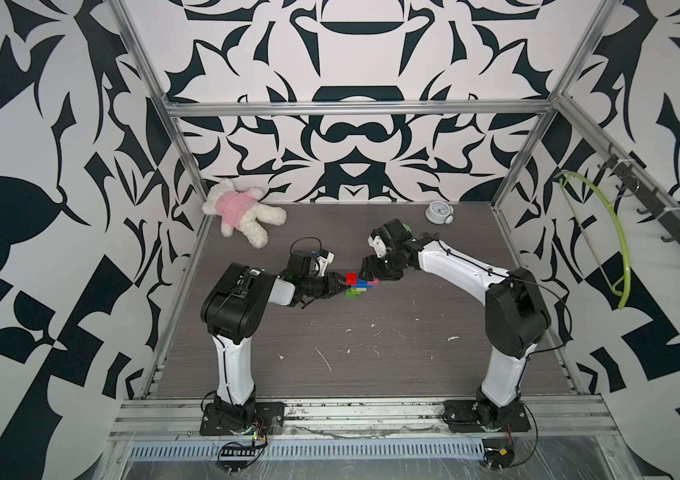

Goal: Assemble the letter y with lego
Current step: Adjust the lego brick at the center of the board.

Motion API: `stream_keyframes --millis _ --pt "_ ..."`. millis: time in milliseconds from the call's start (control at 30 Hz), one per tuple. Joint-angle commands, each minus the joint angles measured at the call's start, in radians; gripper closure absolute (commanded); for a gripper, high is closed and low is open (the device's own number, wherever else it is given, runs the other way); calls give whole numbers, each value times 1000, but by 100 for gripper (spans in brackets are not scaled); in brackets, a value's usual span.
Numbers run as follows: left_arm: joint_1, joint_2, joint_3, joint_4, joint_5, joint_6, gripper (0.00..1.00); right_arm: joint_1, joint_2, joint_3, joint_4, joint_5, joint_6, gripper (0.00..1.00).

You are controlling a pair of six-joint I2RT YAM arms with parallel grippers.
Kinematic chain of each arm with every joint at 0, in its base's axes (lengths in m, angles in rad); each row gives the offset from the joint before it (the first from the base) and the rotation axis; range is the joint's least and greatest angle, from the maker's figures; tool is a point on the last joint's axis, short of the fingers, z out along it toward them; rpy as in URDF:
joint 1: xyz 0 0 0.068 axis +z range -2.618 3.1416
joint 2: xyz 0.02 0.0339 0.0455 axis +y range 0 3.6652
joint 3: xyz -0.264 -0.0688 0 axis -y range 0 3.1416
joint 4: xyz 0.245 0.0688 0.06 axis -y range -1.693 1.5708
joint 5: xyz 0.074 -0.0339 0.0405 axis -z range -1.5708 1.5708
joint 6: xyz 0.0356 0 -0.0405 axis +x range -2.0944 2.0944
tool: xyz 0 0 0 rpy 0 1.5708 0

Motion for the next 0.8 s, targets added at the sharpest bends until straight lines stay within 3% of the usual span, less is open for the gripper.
stream_keyframes --millis 0,200,567,700,767 --pt "15 136 -81 -389 -298 25 54 7 -56 -1 31 6 -14 35" --pt "15 136 -81 -391 -298 25 54 6 -137 -59 132 48 -63 36" --pt "15 136 -82 -389 -299 25 54 -11 -350 -335 599 88 -376 38" --pt "15 136 -81 -388 -298 25 54 -61 -367 -434 768 31 -417 33" --pt "15 138 -80 -388 -297 25 54 -91 -356 -480 865 -33 -443 35"
